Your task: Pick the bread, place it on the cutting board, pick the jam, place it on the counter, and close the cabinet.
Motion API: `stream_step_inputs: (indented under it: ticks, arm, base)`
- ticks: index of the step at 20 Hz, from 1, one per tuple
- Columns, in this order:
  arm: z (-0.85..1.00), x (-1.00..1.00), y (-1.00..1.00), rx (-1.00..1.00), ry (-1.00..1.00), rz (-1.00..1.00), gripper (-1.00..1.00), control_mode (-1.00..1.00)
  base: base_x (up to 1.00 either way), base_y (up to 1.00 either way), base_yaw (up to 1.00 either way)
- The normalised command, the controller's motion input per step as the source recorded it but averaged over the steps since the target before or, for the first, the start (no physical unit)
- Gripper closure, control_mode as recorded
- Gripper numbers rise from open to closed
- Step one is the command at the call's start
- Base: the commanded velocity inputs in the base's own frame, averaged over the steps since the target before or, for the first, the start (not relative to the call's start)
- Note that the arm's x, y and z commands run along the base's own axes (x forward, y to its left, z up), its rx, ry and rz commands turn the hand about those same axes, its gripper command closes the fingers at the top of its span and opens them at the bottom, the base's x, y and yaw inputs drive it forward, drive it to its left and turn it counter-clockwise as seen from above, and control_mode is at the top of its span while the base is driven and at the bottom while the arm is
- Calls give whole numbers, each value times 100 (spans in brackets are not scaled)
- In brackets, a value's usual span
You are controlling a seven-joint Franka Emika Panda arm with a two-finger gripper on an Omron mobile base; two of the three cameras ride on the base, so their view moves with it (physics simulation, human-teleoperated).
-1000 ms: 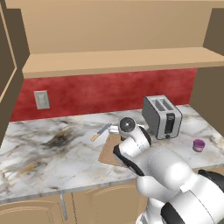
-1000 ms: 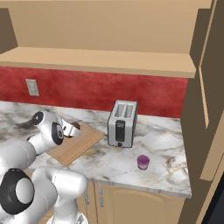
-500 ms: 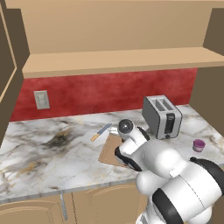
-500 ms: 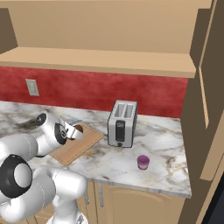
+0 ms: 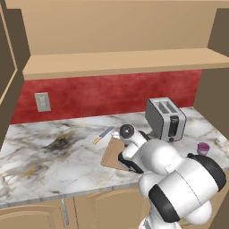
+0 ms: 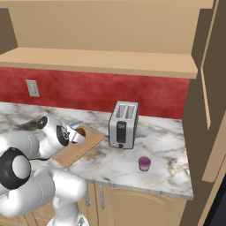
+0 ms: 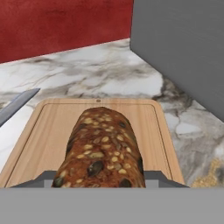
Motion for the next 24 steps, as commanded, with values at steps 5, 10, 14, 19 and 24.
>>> stream_step_inputs:
  ticks: [5,10,14,19,24]
  arm:
    - [0,0,-1,0,0,0,100,-100]
    - [-4,0,0,0,0,0,100,-100]
    - [-5,0,-1,0,0,0,100,-100]
    - [-13,0,0,0,0,0,100,-100]
    - [-8,0,0,0,0,0,100,-100]
  base:
    - [0,0,0]
    - [0,0,0]
    - [0,0,0]
    - [0,0,0]
    - [0,0,0]
